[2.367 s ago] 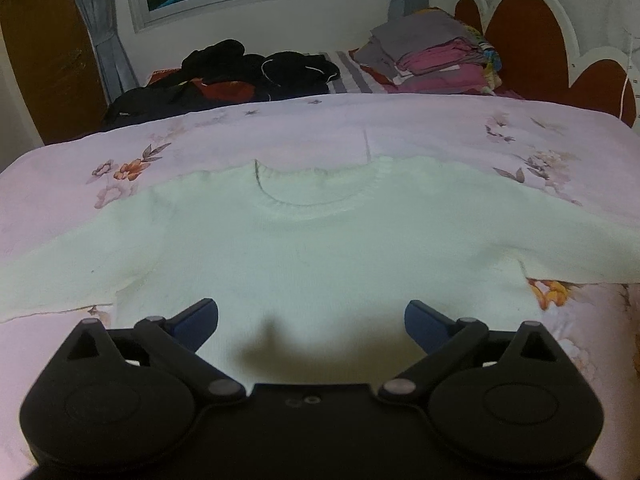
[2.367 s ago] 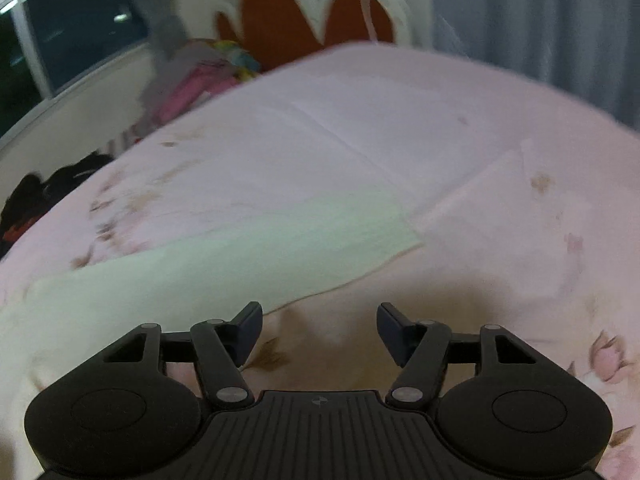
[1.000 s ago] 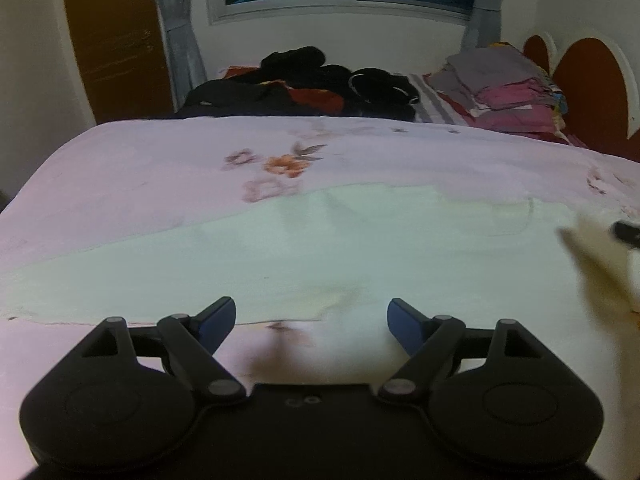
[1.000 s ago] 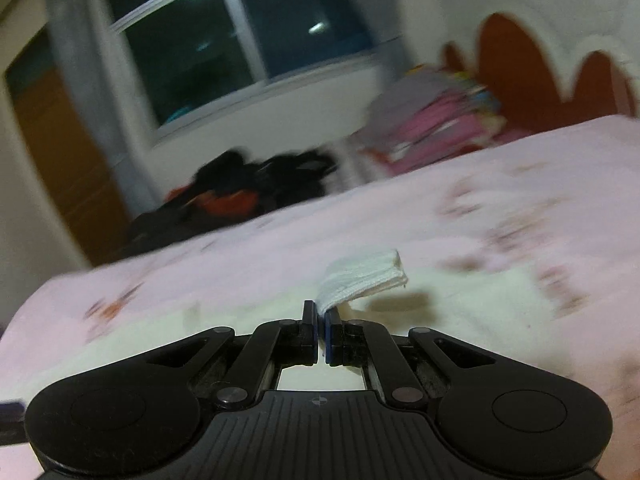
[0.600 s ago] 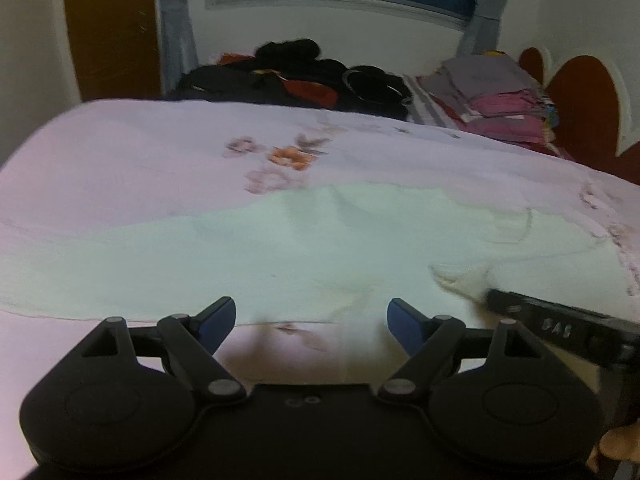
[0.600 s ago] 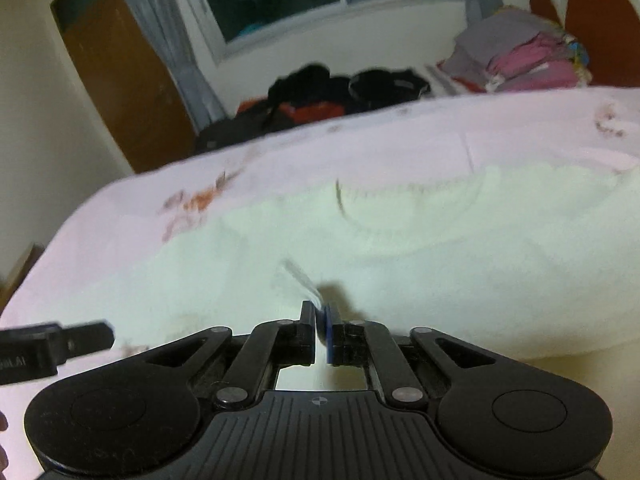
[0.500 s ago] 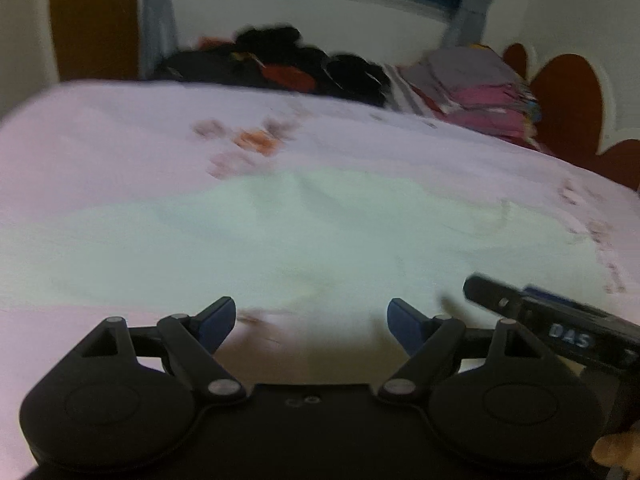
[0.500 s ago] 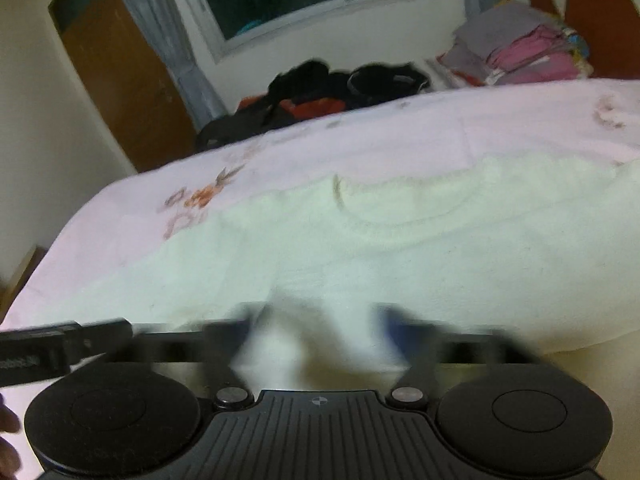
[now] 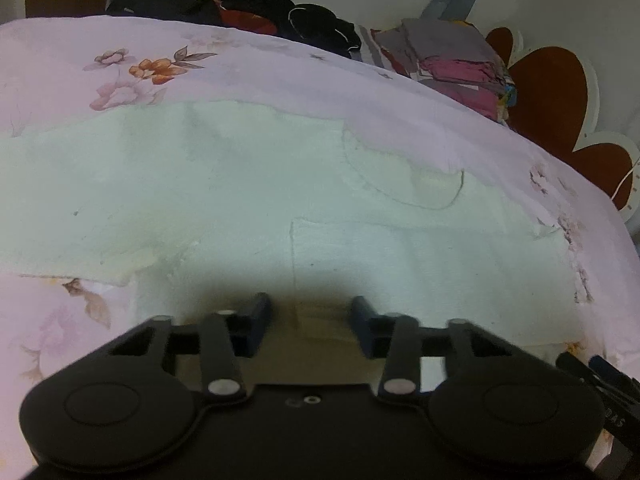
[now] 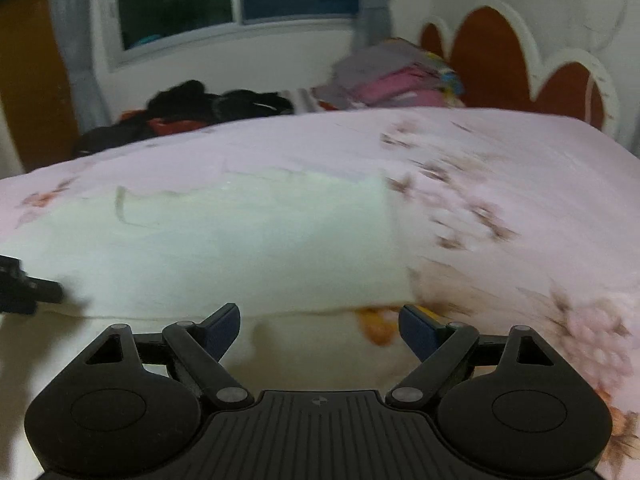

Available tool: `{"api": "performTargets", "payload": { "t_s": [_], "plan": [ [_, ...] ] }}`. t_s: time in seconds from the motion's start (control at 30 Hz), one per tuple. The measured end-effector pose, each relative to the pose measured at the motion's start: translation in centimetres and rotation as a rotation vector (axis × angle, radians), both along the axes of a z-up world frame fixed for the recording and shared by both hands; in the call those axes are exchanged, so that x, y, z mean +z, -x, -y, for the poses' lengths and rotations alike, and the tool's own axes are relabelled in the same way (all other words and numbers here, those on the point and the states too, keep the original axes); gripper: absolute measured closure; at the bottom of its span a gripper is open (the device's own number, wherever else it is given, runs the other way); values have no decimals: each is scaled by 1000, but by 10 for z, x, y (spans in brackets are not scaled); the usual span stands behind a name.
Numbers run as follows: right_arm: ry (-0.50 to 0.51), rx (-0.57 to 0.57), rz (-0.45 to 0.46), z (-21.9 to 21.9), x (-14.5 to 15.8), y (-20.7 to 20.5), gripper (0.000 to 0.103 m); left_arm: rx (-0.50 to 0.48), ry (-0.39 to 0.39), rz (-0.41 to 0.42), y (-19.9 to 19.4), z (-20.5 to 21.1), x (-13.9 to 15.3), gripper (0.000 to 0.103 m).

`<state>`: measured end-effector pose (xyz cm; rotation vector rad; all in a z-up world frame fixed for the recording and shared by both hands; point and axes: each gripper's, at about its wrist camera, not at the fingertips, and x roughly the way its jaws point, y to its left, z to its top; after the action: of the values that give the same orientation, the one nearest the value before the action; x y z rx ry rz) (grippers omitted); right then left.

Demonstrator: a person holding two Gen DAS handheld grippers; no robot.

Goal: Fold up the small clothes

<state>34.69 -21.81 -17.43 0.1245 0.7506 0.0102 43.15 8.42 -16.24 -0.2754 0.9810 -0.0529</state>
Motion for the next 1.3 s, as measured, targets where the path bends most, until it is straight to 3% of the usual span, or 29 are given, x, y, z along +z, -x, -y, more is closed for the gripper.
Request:
{"api": "performTargets", "payload": {
  "t_s": [0.03,0.07,0.13,0.37,0.47,0.57,0.6,0.63,0.77,0.8,0.83,0.87,0.97,1.07,1.13,1.17,1.2,1.23,1.3],
  "plan": [
    [2,-6,-5,3,-2,0,17,3,3,6,-1,1,-1,84],
    [3,-9,-9,7,-4,1,18,-2,19,7,0,1,-1,89],
    [-3,-17,-23,9,-6,-3,38,-1,22,19,0,2,0,97],
    [-15,-52,-47,16,-13,-14,39,-17,78,157,7,-3,38,99],
    [-17,-67,-51,17,-16,-22,39,13,115,210,6,-17,58,99],
    [-15,-73,-44,15,-17,-29,39,57,105,245,5,-34,68,99],
    [-16,-72,-42,15,-16,-31,42,74,92,247,4,-40,67,99],
    [-22,-69,-40,14,-16,-33,52,92,81,237,4,-47,63,99],
    [-32,-49,-31,8,-15,-41,66,123,43,164,-4,-63,36,99],
    [-43,-45,-31,7,-15,-42,72,116,26,148,-5,-62,29,99],
    [-53,-40,-27,7,-15,-42,87,112,8,136,-7,-60,22,99],
    [-56,-45,-28,8,-16,-43,90,110,-2,127,-7,-59,17,99],
    [-76,-77,-34,16,-19,-39,90,103,-29,104,-9,-60,4,99],
    [-61,-71,-43,16,-16,-34,90,81,-79,105,-4,-59,2,86],
    [-72,-60,-57,20,-11,-28,90,96,-106,108,3,-61,8,52],
    [-75,-57,-53,23,-7,-23,89,106,-121,120,8,-62,12,42],
    [-73,-55,-41,25,-3,-17,83,120,-138,150,13,-63,17,30],
    [-66,-58,-20,27,4,-11,64,127,-154,184,18,-63,23,30],
    [-62,-64,23,32,15,-7,37,108,-186,236,23,-59,33,30]
  ]
}}
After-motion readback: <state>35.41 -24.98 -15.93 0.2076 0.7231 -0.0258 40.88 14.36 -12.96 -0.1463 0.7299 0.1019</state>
